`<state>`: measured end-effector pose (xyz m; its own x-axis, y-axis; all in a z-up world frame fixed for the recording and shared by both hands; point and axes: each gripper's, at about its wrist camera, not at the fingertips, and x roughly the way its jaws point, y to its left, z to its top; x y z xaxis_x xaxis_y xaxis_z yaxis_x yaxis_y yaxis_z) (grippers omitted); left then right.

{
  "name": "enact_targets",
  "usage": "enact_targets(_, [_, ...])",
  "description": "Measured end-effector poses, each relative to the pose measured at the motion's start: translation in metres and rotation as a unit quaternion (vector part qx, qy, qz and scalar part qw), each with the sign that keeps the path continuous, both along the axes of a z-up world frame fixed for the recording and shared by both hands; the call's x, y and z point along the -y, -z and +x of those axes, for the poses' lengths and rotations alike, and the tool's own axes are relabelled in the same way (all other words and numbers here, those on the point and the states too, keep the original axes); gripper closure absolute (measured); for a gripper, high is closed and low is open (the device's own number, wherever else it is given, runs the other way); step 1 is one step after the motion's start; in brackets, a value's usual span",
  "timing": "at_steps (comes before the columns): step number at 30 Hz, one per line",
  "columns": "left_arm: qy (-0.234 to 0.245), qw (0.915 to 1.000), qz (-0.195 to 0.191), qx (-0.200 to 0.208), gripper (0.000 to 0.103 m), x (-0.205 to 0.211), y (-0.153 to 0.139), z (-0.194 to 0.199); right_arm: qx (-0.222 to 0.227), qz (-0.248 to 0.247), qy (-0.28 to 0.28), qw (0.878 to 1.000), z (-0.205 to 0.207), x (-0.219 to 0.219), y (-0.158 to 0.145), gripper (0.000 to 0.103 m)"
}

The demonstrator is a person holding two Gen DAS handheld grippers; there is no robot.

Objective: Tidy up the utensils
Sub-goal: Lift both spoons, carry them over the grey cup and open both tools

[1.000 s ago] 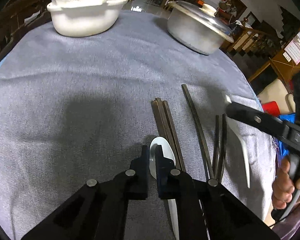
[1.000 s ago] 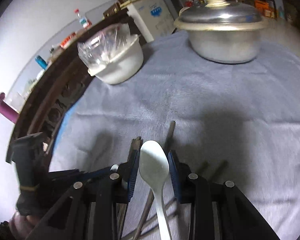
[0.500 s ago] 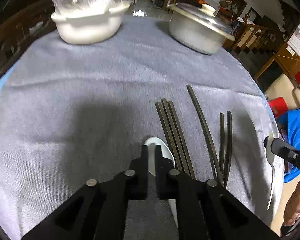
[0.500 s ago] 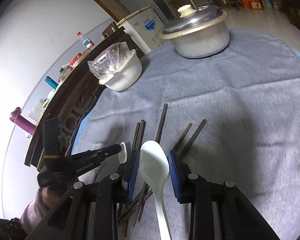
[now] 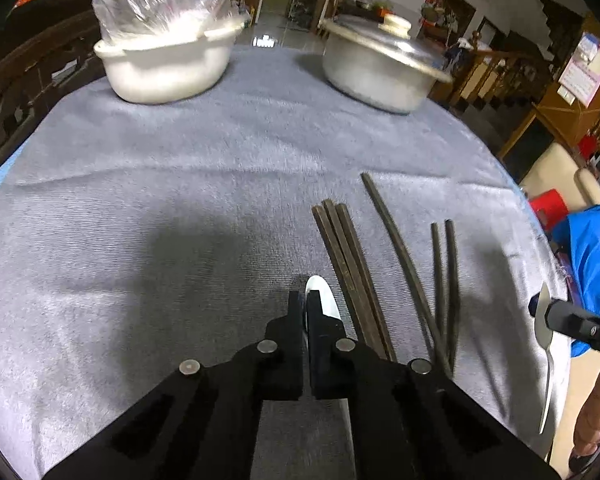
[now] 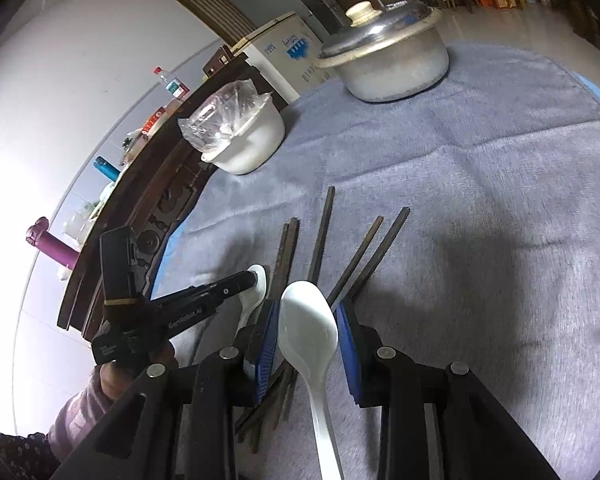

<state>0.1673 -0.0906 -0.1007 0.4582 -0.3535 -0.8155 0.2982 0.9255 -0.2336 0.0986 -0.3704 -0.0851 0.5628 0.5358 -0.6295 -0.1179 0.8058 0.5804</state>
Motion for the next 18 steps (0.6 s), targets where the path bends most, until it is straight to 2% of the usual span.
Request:
enact_targets(5, [-0.014,0.9984,-0.003,0.054,0.101,-0.012,-0.038,-0.03,0.041,0.018,0.005,0.999,-0.033,-0.009,-0.026,0.071])
enact_targets(8, [-0.026,0.9945,-0.03,0.097,0.101,-0.023,-0.072,-0.058,0.076,0.039,0.01,0.996,-0.054,-0.017,-0.045,0.071])
enact_targets(12, [-0.042,0.9835,-0.072,0.161,0.101,-0.033,-0.115,-0.104,0.132,0.074,0.021,0.988,-0.087,-0.032,-0.07,0.071])
enact_targets(14, [-0.048,0.9766,-0.099,0.185,0.101,-0.035,-0.129,-0.13,0.153,0.093,0.031,0.983,-0.101,-0.04,-0.076,0.071])
enact_targets(18, [-0.064,0.9635,-0.111,0.235,0.101,-0.03,-0.139,-0.171,0.188,0.131,0.058,0.972,-0.126,-0.055,-0.077,0.071])
